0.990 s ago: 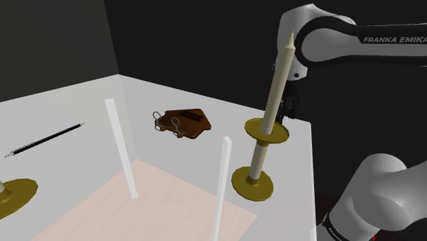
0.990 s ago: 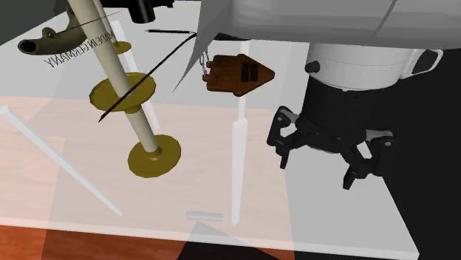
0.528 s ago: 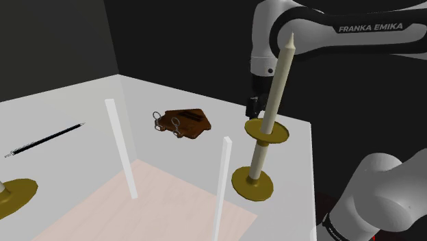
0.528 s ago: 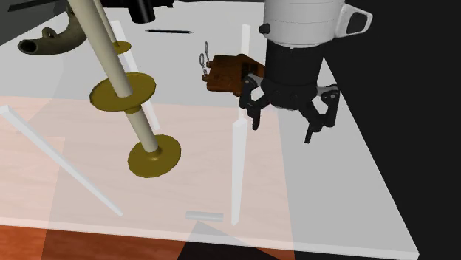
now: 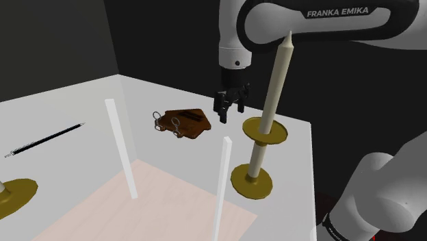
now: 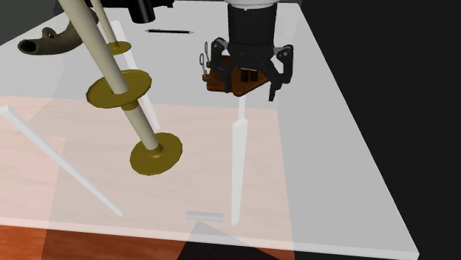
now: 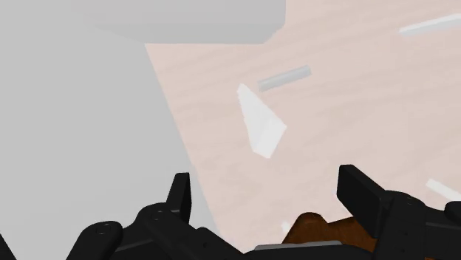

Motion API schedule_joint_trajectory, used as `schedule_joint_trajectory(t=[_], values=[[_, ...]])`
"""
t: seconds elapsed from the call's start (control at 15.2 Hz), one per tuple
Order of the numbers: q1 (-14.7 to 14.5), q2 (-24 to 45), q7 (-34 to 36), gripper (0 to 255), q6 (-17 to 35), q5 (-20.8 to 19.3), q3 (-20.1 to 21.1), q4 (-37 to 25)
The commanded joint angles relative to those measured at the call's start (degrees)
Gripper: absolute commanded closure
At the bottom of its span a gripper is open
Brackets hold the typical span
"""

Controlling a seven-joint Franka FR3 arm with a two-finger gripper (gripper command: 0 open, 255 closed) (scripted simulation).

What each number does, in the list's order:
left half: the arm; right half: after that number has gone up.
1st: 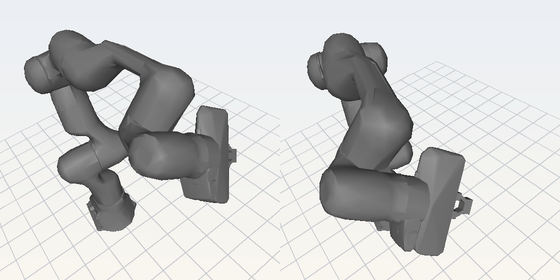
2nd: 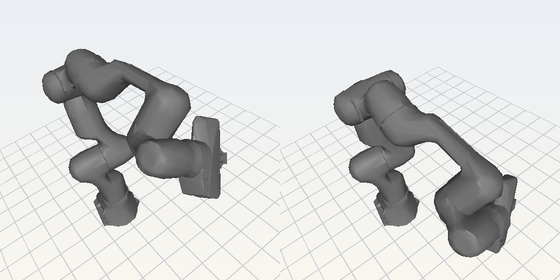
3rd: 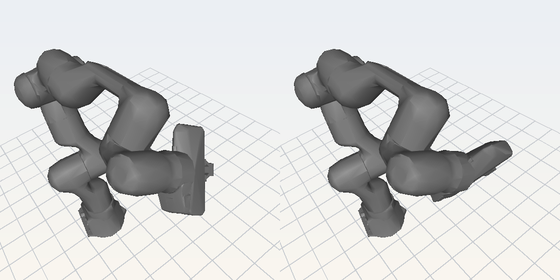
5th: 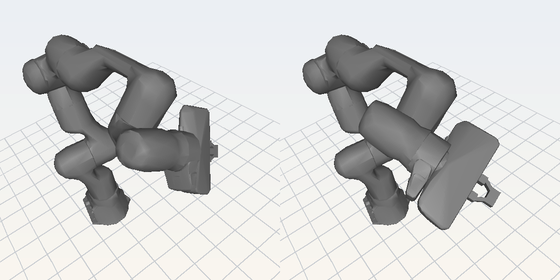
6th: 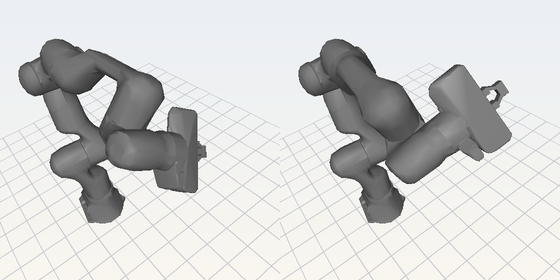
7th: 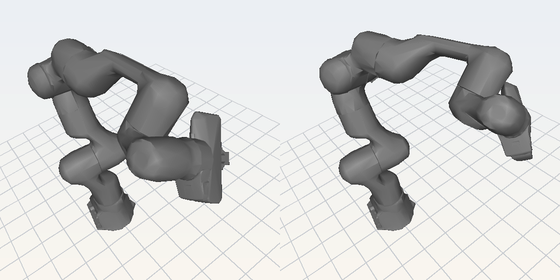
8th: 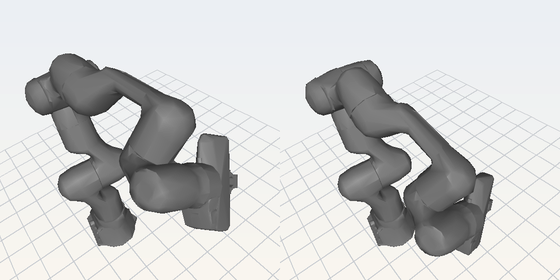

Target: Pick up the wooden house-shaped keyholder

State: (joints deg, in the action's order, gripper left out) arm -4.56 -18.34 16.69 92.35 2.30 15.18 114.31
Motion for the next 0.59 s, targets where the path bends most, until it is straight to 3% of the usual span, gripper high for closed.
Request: schedule_joint_trajectory(t=[0.0,0.53], values=[[-0.42,3.65,1.51,0,0.27,-0.28,1.39,-4.04],[-3.38,18.66,8.23,0,-1.17,-4.13,6.69,-22.53]])
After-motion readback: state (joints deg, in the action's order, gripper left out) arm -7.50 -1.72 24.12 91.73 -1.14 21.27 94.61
